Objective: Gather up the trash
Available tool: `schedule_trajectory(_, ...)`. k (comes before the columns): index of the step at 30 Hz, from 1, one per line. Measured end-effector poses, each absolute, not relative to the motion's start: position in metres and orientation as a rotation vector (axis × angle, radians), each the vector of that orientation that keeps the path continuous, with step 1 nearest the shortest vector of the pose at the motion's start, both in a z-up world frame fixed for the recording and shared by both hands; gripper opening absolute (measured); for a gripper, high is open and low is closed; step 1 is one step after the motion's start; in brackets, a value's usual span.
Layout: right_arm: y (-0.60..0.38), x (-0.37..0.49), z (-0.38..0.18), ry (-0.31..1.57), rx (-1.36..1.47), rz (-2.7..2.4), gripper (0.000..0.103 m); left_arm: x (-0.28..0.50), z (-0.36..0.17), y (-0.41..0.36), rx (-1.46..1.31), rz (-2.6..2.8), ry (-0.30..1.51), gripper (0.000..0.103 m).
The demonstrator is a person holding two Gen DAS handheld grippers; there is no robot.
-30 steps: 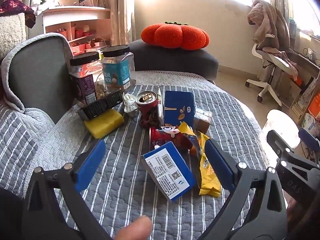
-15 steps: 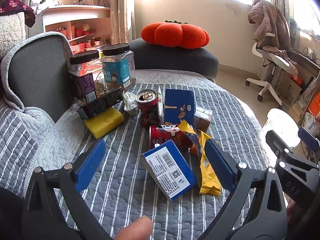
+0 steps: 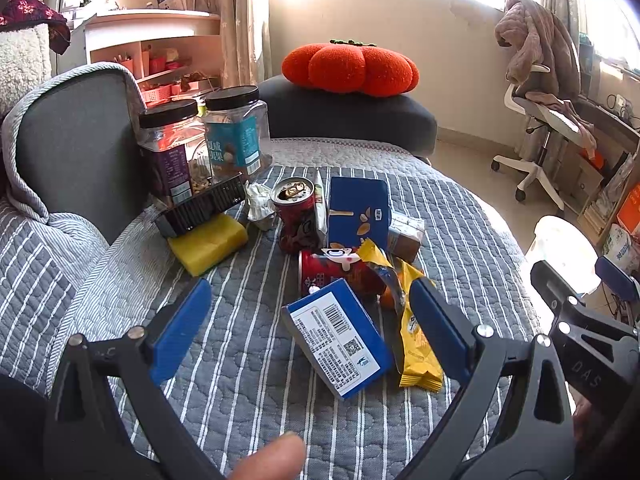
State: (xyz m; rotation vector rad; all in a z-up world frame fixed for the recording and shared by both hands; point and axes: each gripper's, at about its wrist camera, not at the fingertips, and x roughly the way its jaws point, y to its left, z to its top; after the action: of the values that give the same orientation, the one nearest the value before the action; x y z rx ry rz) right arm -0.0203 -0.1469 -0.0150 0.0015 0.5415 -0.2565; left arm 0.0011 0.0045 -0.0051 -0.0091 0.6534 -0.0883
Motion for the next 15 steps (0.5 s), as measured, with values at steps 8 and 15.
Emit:
schedule_trajectory(8, -0.1472, -0.0202, -0.0147, 0.543, 0.003, -0.254, 0.103, 0.0003, -0.0062, 0.0034, -0.008, -0.089, 0.652, 0.099)
schedule_trajectory(15, -0.1467, -0.0204, -0.0135, 0.544, 0.004, -0.249, 0.103, -0.0008, -0.0079, 0.0027, -0.003, -0.089, 0.656, 0.099)
